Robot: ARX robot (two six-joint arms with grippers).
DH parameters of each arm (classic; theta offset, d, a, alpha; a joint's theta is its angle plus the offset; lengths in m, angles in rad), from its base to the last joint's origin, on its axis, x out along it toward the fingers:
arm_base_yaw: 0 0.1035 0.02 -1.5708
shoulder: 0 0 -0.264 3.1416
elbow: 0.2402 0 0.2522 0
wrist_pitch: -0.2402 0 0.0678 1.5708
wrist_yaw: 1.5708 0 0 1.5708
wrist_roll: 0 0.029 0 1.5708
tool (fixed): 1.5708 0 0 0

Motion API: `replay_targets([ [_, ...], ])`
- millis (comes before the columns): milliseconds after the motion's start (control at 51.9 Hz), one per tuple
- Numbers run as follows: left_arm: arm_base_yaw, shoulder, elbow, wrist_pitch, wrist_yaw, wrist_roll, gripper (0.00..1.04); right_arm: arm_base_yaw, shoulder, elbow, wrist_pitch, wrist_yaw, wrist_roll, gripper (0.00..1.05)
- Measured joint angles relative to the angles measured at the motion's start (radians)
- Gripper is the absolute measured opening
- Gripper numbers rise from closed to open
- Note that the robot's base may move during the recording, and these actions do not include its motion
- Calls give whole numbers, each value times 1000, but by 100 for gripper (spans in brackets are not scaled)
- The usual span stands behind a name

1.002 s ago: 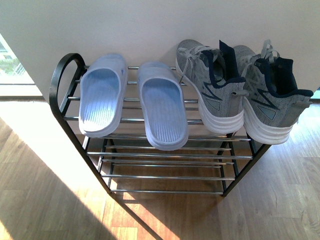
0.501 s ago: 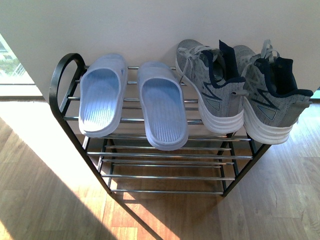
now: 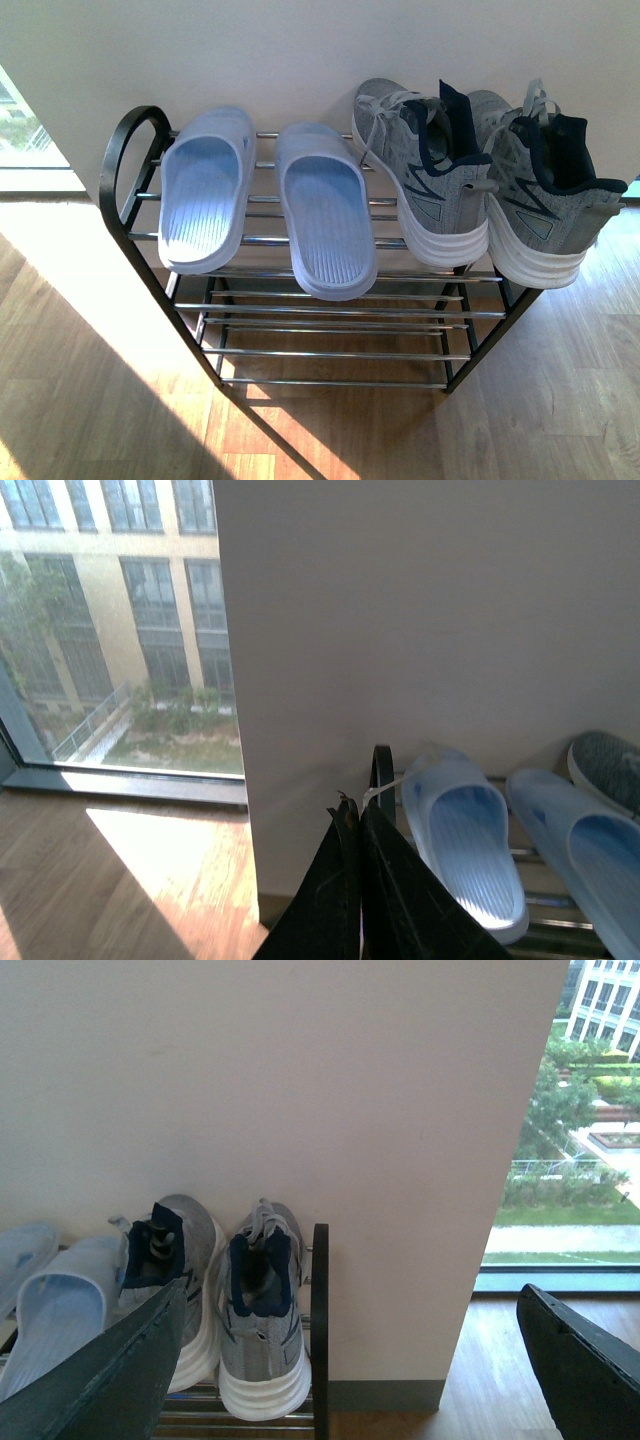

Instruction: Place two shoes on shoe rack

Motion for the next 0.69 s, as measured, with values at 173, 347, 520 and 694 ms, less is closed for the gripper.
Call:
replay_targets([
  [173, 0, -52, 0, -44, 1, 1, 1, 0, 0, 0, 0, -1, 0, 96],
  [347, 0, -212, 0, -233, 1, 1, 1, 0, 0, 0, 0, 0, 0, 96],
  [520, 1, -232, 0, -244, 1, 1, 1, 0, 0, 0, 0, -2, 0, 96],
  [694, 1, -233, 0, -244, 1, 1, 1, 0, 0, 0, 0, -1, 0, 96],
])
